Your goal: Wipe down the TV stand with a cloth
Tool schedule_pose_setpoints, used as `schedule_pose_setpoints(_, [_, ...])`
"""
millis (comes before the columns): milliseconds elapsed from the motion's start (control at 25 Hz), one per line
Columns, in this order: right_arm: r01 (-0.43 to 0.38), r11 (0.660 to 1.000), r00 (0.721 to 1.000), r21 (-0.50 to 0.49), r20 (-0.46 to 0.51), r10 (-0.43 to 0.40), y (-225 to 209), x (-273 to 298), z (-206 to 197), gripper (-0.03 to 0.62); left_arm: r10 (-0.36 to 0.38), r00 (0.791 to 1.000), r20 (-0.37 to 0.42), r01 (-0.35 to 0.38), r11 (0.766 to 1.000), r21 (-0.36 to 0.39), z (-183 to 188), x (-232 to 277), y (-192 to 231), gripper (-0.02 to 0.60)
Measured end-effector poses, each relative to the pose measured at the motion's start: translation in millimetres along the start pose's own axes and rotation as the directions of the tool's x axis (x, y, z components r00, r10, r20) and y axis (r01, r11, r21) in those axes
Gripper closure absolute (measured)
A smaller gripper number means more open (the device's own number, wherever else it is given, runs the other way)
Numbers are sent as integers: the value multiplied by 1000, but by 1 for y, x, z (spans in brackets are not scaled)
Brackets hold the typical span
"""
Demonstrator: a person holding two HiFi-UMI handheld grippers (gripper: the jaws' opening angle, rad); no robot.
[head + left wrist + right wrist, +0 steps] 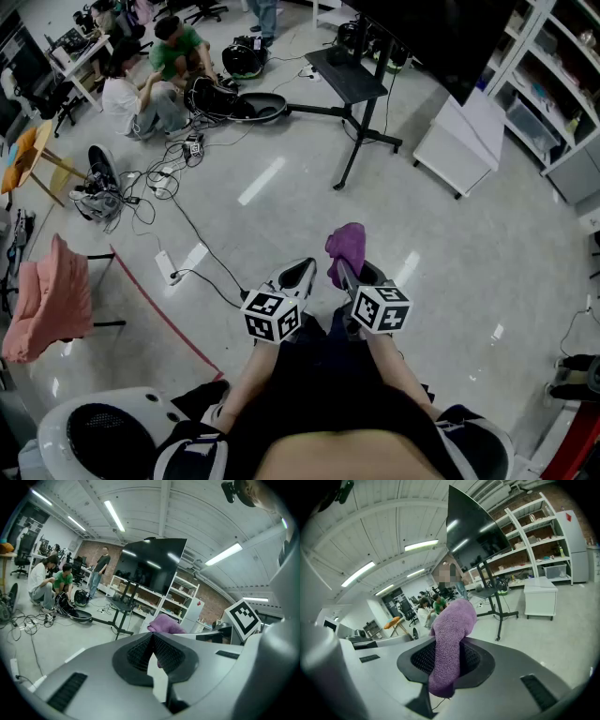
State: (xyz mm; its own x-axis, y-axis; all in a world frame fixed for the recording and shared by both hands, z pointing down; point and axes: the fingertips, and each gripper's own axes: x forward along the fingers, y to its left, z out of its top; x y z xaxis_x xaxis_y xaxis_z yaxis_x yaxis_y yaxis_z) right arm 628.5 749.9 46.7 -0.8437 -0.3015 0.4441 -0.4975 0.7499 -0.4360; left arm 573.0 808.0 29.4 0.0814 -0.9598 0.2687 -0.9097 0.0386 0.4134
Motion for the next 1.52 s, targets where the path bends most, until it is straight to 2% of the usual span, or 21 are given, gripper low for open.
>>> schedule_pose_setpoints(360, [20,1000,999,18,-32,-19,2,-11,-25,494,-49,998,-35,48,999,-26,-18,3,-12,577])
schedule_pose_setpoints(520, [30,999,1000,45,-5,-30,-7,-13,-18,494,-60,997,-48,59,998,-29,-20,11,-16,577])
schedule_pose_setpoints(720, [45,997,999,61,-15,-44,-27,0,-8,494,-41,998,-45,40,999,-33,-11,30,-8,577])
schedule_pose_setpoints(1040, [7,998,999,59,-33,-5,-58,54,43,494,9,999,-32,-11,999,-51,23,83,28,577])
schedule_pose_setpoints(1520, [-17,999,999,34,-41,18,-107,138,131,494,32,999,-11,-33,999,-37,89,179,77,577])
